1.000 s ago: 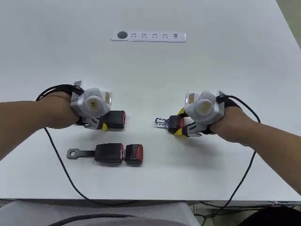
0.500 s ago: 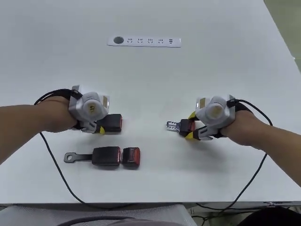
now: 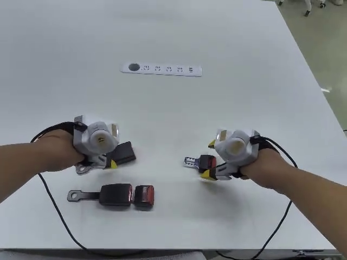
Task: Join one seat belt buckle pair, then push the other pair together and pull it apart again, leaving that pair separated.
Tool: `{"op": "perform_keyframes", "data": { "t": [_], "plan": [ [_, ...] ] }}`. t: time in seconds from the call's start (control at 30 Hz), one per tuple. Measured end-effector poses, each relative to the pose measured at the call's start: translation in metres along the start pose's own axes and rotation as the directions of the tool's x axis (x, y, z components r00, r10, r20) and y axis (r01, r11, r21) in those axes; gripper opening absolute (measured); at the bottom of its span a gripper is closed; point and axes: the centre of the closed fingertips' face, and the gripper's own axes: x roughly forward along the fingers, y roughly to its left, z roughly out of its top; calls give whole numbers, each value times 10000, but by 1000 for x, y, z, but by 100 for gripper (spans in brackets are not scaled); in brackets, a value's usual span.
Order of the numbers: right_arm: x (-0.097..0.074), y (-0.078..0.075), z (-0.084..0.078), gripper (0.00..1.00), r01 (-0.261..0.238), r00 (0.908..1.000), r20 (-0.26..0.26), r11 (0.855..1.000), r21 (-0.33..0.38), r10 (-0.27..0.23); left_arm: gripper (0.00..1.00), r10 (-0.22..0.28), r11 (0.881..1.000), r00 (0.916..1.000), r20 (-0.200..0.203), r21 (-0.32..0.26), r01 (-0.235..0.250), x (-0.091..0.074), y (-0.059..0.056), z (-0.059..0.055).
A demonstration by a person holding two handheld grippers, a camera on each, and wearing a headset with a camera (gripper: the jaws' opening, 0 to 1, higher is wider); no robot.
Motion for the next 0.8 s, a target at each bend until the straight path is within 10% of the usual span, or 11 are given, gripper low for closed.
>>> {"op": "perform_keyframes", "data": {
  "t": [0.4,0.8],
  "plan": [
    [28,93,69,54,-1220,9868,972,9894,-788,1294,47,-1191,9903,9907,652,799,1138,-25,-87,10],
    [57,116,97,51,-1597,9811,906,9800,-1185,1708,46,-1299,9876,9912,269,924,1269,-12,-97,6]
  ]
}}
